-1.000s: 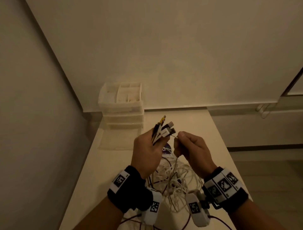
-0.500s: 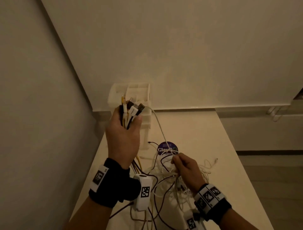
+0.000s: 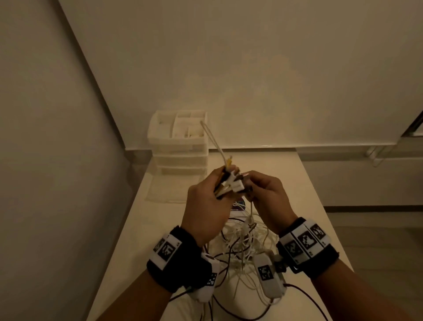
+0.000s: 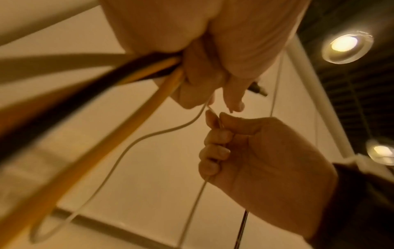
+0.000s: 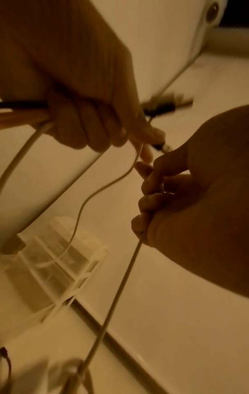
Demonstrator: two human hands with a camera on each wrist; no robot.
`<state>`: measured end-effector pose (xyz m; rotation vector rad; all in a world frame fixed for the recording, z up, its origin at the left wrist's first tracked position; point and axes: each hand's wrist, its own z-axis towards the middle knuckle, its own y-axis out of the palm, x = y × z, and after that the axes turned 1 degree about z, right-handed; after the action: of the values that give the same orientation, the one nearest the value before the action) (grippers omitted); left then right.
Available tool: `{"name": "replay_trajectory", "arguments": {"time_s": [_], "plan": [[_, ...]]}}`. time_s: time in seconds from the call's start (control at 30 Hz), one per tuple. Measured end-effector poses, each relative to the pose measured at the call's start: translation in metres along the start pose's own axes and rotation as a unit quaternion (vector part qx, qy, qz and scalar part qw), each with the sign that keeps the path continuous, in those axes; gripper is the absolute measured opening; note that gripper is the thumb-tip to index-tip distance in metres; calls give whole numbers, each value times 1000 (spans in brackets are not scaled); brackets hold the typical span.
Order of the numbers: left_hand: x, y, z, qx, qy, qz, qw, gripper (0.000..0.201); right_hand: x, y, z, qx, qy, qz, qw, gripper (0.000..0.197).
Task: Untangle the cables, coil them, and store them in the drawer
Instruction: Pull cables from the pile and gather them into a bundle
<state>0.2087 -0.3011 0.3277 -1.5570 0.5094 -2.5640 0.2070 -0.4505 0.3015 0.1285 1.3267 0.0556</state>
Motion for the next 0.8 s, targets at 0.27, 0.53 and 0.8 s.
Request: {"name": "replay_trajectory", "arguments": {"time_s": [0.27, 0.53, 0.8], "plan": [[-12, 4, 7, -10, -26, 69, 997, 23, 6, -7, -14, -20, 17, -60, 998, 22], [-13, -11, 18, 101, -23, 102, 989, 14, 43, -12, -27, -26, 30, -137, 990, 20], [-18, -34, 12, 81, -69, 20, 994, 16, 63, -19, -56, -20, 77, -206, 975, 25]]}}
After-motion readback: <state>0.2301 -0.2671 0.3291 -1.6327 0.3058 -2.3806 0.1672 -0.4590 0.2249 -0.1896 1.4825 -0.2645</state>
